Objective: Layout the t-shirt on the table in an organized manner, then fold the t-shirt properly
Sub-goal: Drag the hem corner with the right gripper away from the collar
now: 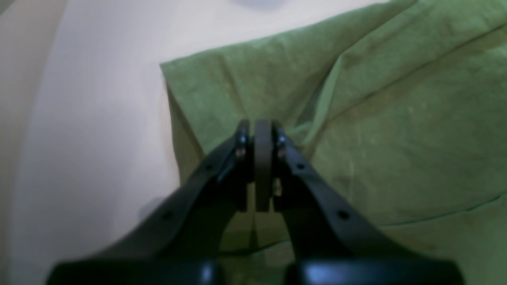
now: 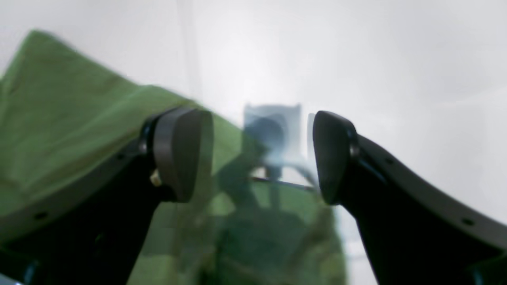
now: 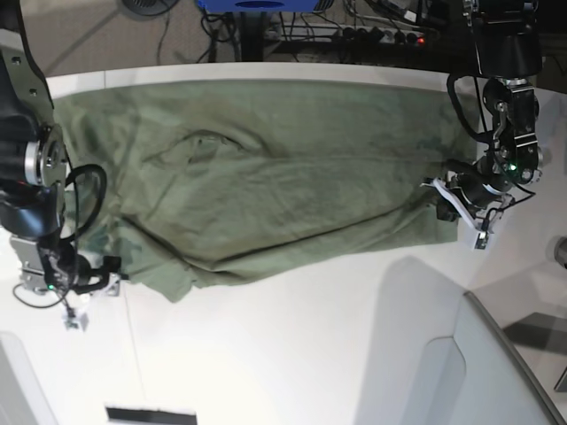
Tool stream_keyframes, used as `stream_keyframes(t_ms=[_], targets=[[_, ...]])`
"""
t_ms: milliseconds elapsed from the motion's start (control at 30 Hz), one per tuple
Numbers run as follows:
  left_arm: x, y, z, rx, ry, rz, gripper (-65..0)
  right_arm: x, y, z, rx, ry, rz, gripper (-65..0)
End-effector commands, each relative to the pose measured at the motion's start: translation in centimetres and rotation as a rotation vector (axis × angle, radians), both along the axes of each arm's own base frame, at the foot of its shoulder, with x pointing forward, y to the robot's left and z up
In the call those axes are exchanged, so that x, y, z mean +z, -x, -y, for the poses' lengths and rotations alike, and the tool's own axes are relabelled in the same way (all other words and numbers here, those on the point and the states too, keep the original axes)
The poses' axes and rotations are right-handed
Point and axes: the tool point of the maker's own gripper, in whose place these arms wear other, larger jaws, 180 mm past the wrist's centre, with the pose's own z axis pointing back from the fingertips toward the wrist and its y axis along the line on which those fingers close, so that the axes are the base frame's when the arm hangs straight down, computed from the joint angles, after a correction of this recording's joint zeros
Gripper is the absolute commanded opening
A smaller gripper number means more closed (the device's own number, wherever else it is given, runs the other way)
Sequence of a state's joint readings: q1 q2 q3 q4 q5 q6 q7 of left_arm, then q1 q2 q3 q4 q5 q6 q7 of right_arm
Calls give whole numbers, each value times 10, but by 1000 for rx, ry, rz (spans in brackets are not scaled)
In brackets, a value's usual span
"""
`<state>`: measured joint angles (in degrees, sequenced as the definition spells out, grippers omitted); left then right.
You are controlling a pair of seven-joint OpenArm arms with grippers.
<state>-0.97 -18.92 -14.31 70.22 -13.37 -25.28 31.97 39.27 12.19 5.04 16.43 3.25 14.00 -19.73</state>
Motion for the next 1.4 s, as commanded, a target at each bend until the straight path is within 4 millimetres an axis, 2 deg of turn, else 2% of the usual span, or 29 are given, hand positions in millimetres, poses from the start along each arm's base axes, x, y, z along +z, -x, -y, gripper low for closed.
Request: stream_keyframes(t_ms=[0,367,567,867,900,1000,1367], targets=[[15,-12,-7,2,-12,50,-650,15,-14,7,-11,2,46,-231],[15,-12,-7,3,-12,51,-650,7,-6,4,-9,-2,28,-239],[15,-12,-7,3,-12,51,-650,8,-8,3,-7,-2,34,-443],[16,-12,-7,3,-12,52,-650,12,-12,3,-7,-2,43,-474],[16,-12,-7,3,-12,52,-650,15,-14,3,-6,0,52,-492],[16,-12,-7,3,-12,52,-650,26,-24,5,-1,12,92,-645],[21,-18,-7,2,-14,69,-650,41,-37,3,11,16,128,-644]])
